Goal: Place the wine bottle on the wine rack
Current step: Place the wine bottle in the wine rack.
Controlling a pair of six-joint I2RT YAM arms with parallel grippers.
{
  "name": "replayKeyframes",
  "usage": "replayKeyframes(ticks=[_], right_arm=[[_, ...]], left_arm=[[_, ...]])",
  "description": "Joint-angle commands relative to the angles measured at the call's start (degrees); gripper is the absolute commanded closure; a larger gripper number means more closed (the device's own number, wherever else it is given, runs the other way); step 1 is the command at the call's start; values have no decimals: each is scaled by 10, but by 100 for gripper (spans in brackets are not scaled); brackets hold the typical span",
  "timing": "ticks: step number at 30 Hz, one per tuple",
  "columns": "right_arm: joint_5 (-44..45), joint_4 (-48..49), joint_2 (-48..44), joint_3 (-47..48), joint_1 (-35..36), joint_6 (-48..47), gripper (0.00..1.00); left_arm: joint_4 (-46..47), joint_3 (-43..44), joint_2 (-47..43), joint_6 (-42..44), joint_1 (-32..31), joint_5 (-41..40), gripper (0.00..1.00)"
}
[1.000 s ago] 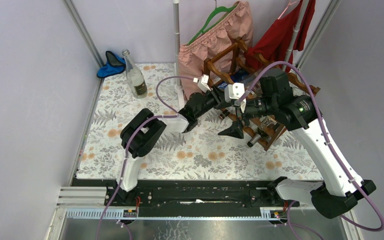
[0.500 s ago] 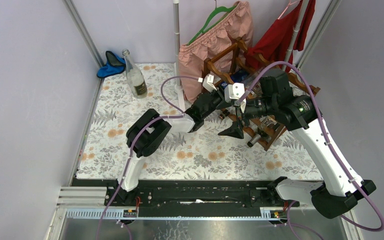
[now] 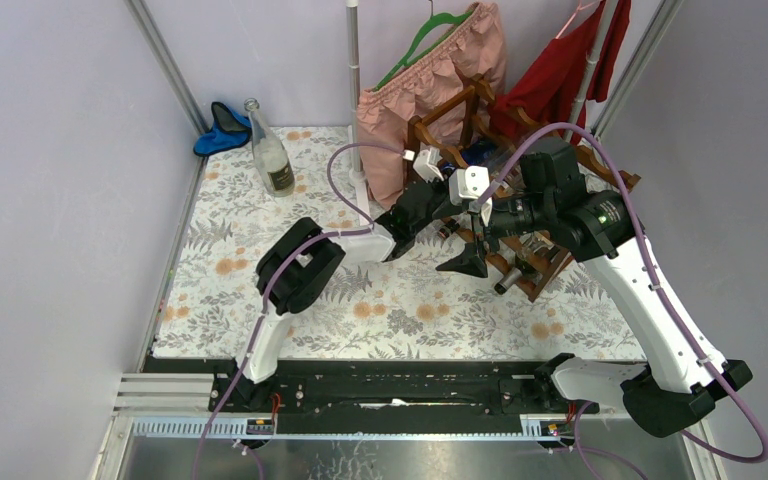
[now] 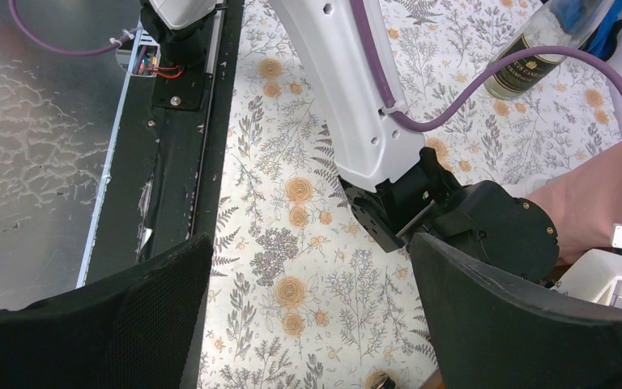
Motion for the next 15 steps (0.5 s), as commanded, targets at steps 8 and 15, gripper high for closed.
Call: replayKeyframes(ticks=[8, 15], right_arm=[[-12, 2, -17, 0, -5, -5, 0], [-12, 2, -21, -2, -6, -5, 0]], left_arm=[[-9, 38, -7, 102, -11, -29, 90], [-21, 39, -13, 160, -16, -40, 87]])
